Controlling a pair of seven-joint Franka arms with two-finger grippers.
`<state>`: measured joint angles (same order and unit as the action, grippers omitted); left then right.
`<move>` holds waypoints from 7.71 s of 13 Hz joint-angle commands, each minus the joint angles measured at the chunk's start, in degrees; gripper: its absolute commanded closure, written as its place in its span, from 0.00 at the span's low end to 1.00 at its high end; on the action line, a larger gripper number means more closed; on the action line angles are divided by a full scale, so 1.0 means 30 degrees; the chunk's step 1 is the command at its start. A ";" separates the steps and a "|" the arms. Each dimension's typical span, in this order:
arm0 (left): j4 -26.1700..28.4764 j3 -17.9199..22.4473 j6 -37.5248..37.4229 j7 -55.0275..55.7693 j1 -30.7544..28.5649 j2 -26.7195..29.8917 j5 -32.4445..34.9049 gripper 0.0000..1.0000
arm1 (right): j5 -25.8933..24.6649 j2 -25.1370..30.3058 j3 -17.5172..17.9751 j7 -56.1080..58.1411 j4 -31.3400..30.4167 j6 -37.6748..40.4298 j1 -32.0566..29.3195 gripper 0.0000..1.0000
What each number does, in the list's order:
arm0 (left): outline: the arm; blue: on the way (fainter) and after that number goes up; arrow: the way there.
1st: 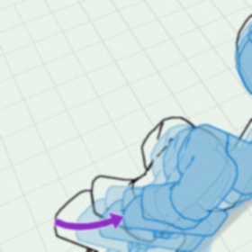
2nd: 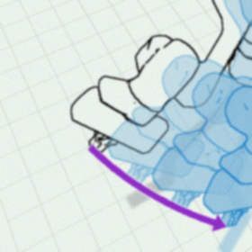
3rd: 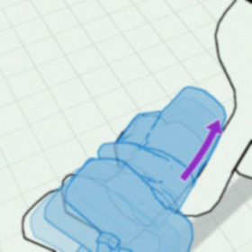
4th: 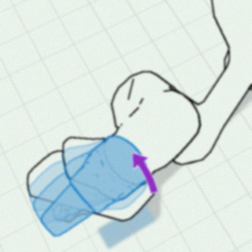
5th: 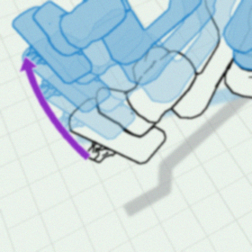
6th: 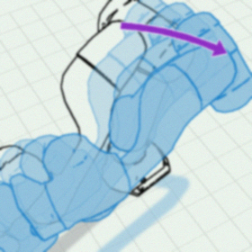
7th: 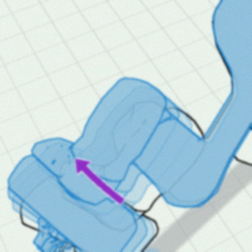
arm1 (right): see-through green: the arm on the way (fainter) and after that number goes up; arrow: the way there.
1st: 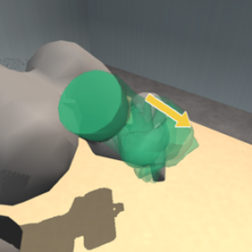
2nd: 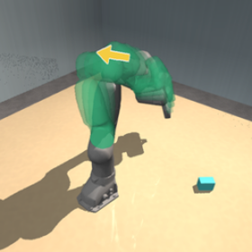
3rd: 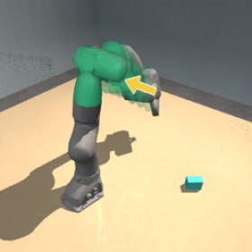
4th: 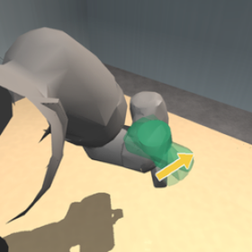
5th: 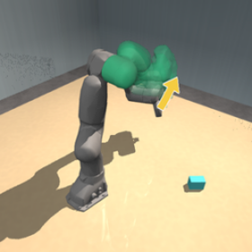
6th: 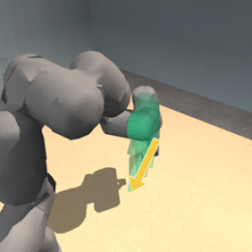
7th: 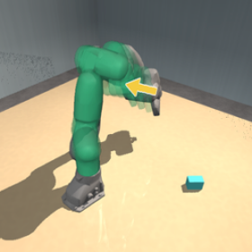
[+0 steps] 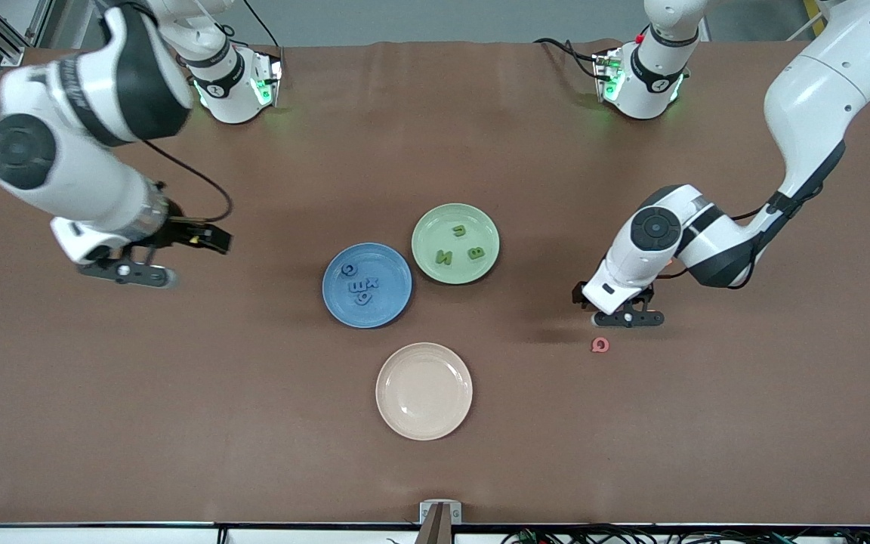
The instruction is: Sort letters by color into matching plates
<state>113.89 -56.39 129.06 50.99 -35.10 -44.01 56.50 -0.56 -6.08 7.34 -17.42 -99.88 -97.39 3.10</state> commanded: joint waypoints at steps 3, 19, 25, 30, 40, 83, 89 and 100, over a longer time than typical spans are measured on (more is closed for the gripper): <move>0.0271 0.0718 0.1830 -0.0737 -0.0343 0.0023 0.0472 0.03 | -0.0458 0.0974 0.0337 0.3196 0.1233 0.2163 -0.2668 0.00; -0.0081 0.2097 0.2976 -0.0357 0.0595 -0.0856 0.0706 0.76 | 0.0040 -0.0169 0.0454 0.3406 0.7277 0.5508 -0.3876 0.00; 0.0123 0.1923 0.2626 -0.0357 0.0390 -0.0214 0.0648 0.82 | 0.0069 0.0006 0.0541 0.3522 0.7072 0.7029 -0.3875 0.00; 0.0388 -0.2407 -0.2053 0.1306 -0.0431 -0.0006 -0.0872 0.82 | 0.0069 0.0794 0.0512 0.3580 0.6752 0.7911 -0.3933 0.00; -0.3325 -0.1164 -0.3939 1.0595 1.0600 -0.0446 -0.3921 0.82 | 0.0157 0.2350 -0.2387 0.3639 0.5021 0.7474 -0.0800 0.00; -0.2539 0.7400 -0.7070 -1.4506 0.2008 1.2912 -1.9656 0.02 | 0.0772 0.5515 -0.2652 0.5192 0.1593 0.4953 -0.1063 0.00; -0.2950 0.7458 -0.7249 -1.5503 0.0977 1.5548 -1.9655 0.01 | 0.0801 0.5515 -0.2622 0.5192 0.1564 0.4982 -0.1062 0.00; -0.7582 0.7459 -0.9212 -1.5678 0.0624 1.4232 -1.9626 0.01 | -0.0048 0.5485 -0.2622 0.5954 0.1622 0.4719 -0.1092 0.00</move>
<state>92.35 -33.83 102.88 5.62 -33.27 -0.61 -1.59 0.12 9.58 -0.11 -0.42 -94.75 -83.00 -0.69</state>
